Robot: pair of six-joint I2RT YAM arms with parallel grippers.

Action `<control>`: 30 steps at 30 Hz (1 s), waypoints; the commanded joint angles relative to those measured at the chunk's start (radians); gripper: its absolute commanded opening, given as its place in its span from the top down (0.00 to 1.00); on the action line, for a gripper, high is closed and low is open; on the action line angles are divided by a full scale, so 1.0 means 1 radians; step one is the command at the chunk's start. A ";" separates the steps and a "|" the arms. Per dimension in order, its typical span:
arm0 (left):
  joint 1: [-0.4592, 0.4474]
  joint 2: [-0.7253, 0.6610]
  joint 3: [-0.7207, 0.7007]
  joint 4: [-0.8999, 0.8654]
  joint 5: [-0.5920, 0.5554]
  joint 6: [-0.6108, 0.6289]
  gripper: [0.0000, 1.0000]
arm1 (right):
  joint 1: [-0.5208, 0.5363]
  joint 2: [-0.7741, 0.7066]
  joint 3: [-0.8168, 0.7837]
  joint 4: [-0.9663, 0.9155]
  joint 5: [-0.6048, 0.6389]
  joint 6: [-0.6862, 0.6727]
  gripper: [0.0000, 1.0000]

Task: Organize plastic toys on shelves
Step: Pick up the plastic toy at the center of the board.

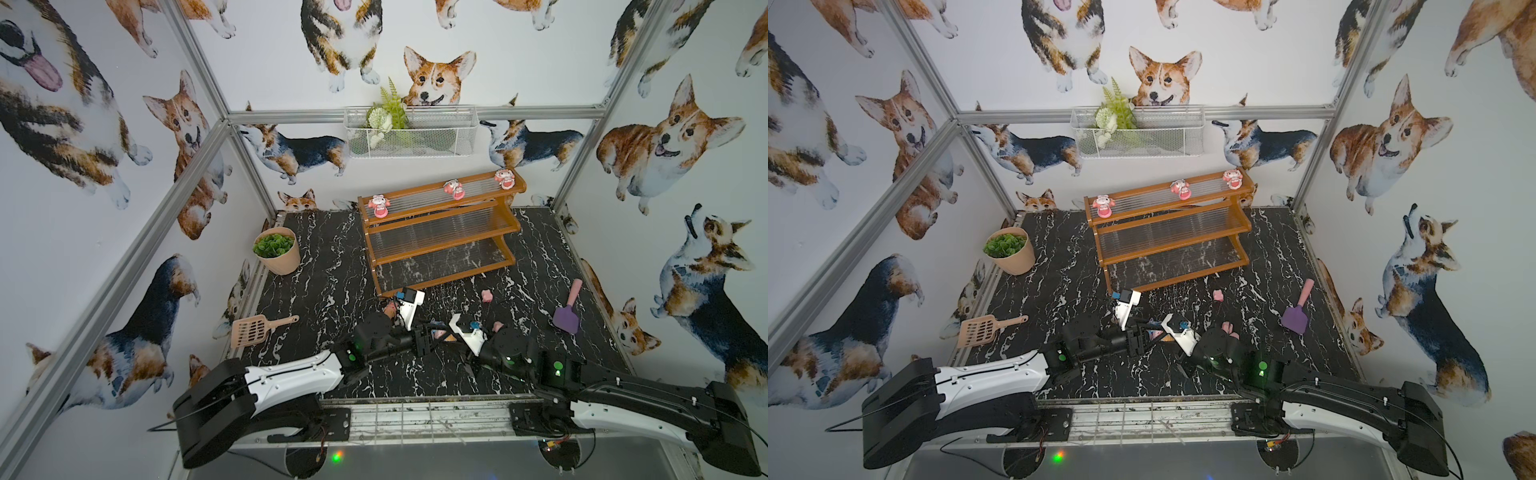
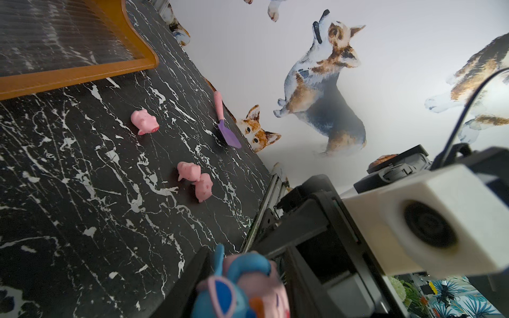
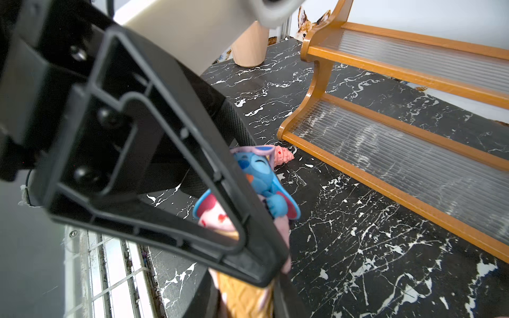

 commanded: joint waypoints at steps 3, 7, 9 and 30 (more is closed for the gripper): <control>-0.001 -0.012 0.008 -0.003 0.019 0.001 0.64 | 0.001 0.004 0.004 0.009 0.014 -0.023 0.87; -0.002 -0.010 0.010 -0.006 0.018 -0.012 0.74 | 0.002 0.008 0.006 0.011 0.017 -0.023 0.85; -0.001 -0.014 0.004 -0.006 -0.001 -0.032 0.78 | 0.002 0.010 0.010 0.008 0.024 -0.024 0.82; 0.093 -0.266 -0.054 -0.197 -0.092 -0.125 0.81 | 0.002 -0.118 -0.140 0.328 -0.077 -0.432 0.13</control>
